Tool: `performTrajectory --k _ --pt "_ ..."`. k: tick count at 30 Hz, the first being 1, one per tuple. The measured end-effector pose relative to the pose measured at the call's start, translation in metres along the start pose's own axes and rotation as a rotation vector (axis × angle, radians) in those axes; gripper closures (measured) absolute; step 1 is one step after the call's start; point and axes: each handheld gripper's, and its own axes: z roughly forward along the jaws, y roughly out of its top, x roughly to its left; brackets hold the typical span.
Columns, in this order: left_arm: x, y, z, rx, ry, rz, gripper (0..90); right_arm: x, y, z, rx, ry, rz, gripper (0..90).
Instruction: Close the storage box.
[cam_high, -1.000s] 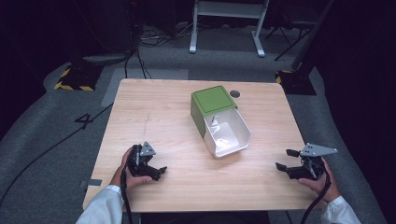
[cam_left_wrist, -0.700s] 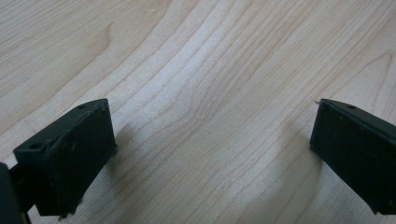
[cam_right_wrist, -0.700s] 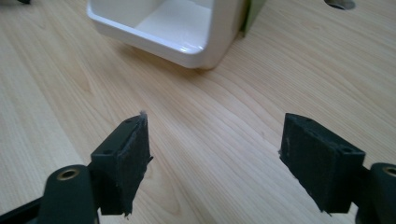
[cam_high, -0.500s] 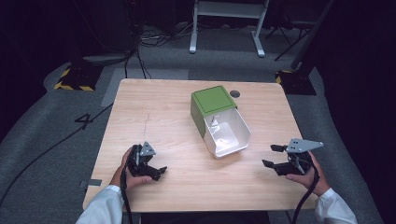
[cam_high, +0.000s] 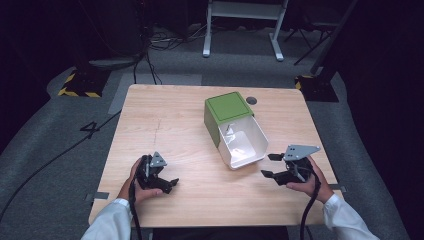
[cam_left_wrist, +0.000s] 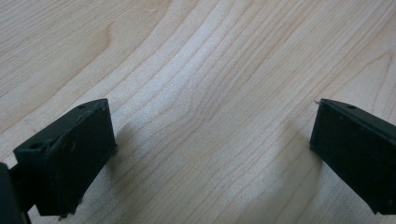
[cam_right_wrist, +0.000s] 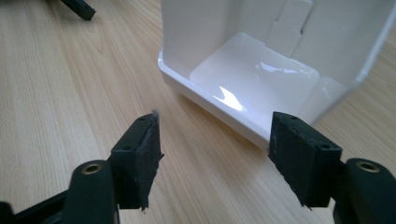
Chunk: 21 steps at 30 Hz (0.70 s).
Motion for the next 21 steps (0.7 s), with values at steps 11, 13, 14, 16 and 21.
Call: performTrajectory --k 11,13,14,16,21 --pt "0.0 0.0 0.0 0.0 0.0 0.0 0.2 0.006 0.022 0.05 0.06 0.063 -0.059 41.4" --pt "0.0 0.0 0.0 0.0 0.0 0.0 0.2 0.006 0.024 0.057 0.067 0.07 -0.061 41.4" --pt "0.0 0.0 0.0 0.0 -0.001 0.0 0.2 0.005 0.025 0.061 0.073 0.074 -0.06 41.4" --pt "0.0 0.0 0.0 0.0 0.0 0.0 0.2 0.006 0.026 0.068 0.082 0.09 -0.06 41.2" --pt "0.0 0.0 0.0 0.0 0.0 0.0 0.2 0.008 0.03 0.08 0.095 0.099 -0.063 39.8"
